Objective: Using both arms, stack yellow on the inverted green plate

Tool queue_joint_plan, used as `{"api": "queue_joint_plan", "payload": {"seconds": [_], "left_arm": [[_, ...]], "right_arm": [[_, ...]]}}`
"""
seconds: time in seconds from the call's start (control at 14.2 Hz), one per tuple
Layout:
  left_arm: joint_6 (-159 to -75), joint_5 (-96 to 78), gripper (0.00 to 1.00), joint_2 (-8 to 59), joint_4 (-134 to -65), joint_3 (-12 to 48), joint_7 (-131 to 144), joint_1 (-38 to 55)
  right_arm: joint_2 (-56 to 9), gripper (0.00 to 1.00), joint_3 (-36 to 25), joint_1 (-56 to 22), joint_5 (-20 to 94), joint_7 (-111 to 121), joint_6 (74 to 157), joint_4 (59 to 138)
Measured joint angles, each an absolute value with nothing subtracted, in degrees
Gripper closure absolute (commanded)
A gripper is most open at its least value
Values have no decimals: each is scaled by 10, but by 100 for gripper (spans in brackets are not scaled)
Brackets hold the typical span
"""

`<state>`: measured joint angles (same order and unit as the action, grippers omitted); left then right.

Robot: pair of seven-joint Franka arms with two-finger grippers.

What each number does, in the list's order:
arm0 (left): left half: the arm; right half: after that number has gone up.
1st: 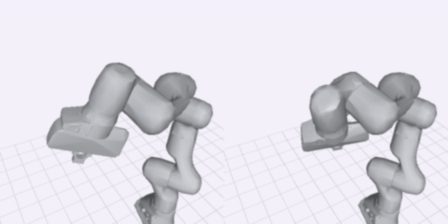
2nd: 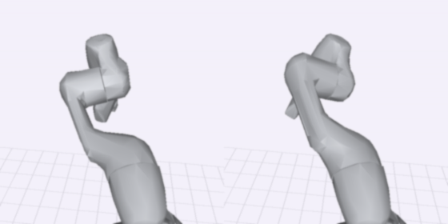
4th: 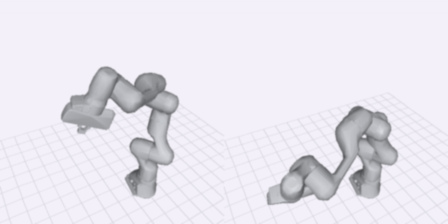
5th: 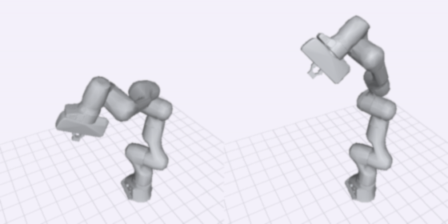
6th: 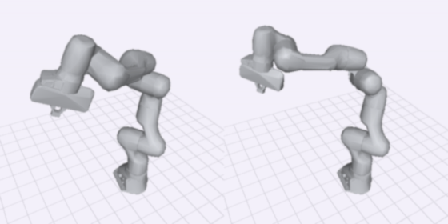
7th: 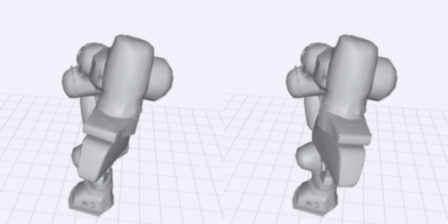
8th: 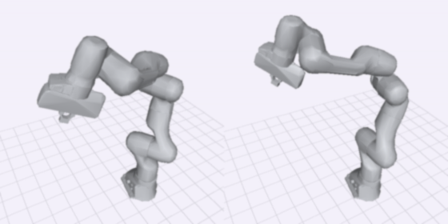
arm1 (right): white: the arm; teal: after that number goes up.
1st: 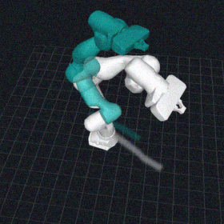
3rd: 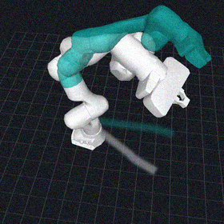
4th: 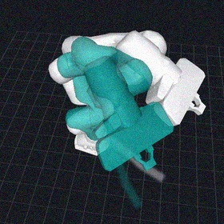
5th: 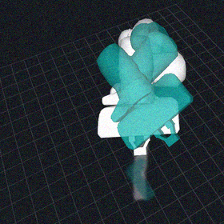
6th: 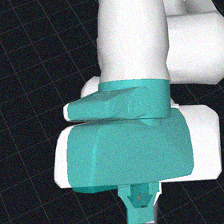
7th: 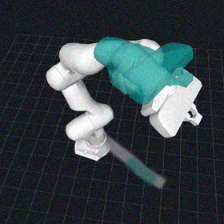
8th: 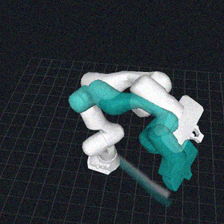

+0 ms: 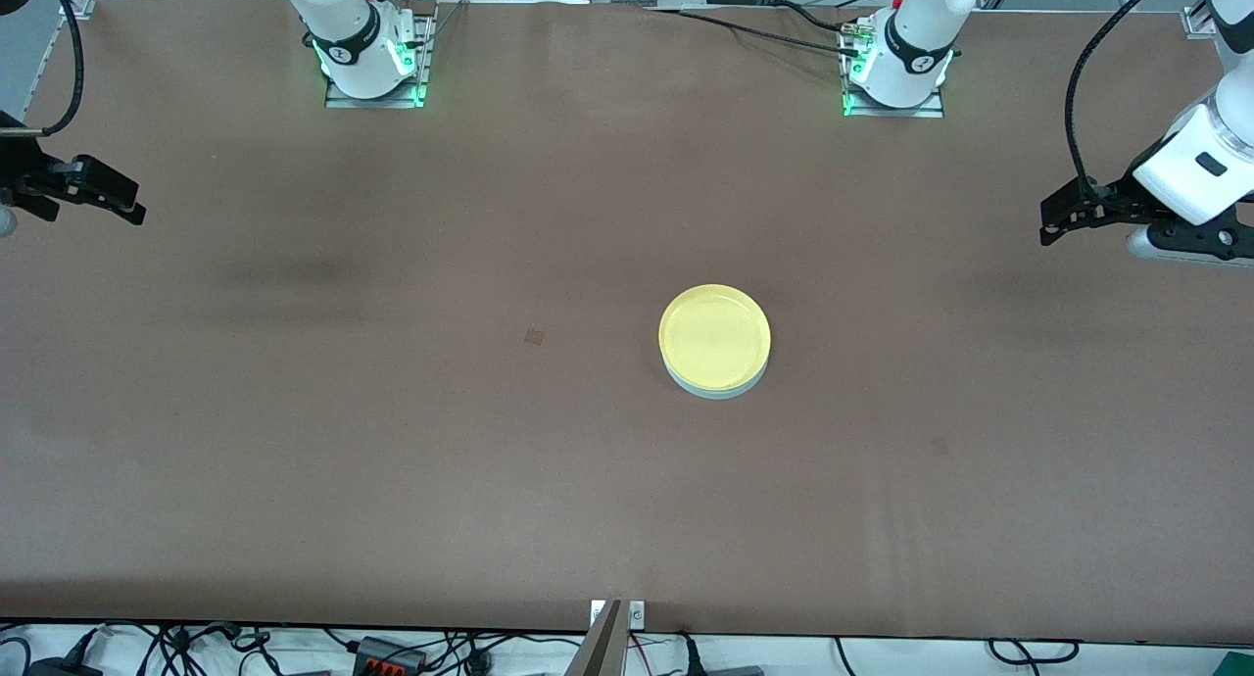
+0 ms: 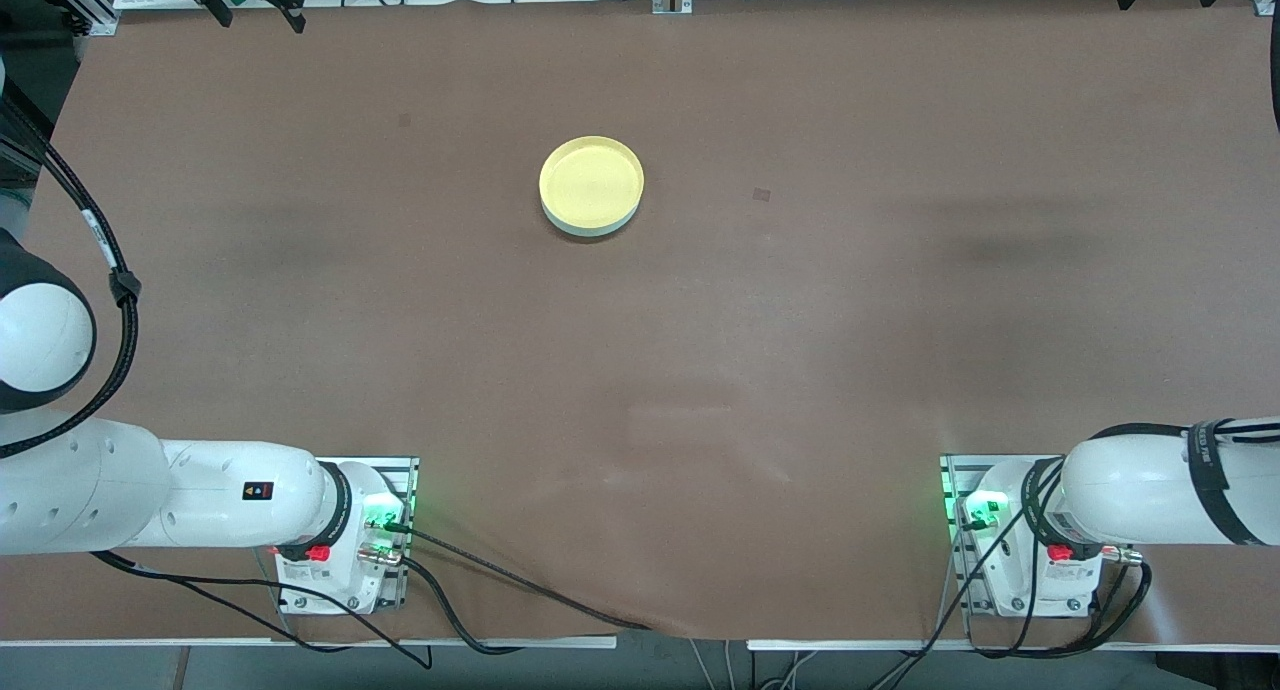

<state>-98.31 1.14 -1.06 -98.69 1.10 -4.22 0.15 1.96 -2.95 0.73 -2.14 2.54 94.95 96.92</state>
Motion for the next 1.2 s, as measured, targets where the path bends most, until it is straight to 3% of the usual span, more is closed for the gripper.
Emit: {"api": "queue_joint_plan", "payload": {"seconds": [1.2], "left_arm": [[-983,11,0,-11,-987,11,-42,1]], "right_arm": [[28,0,-30,8,-22,25,962,982]]}}
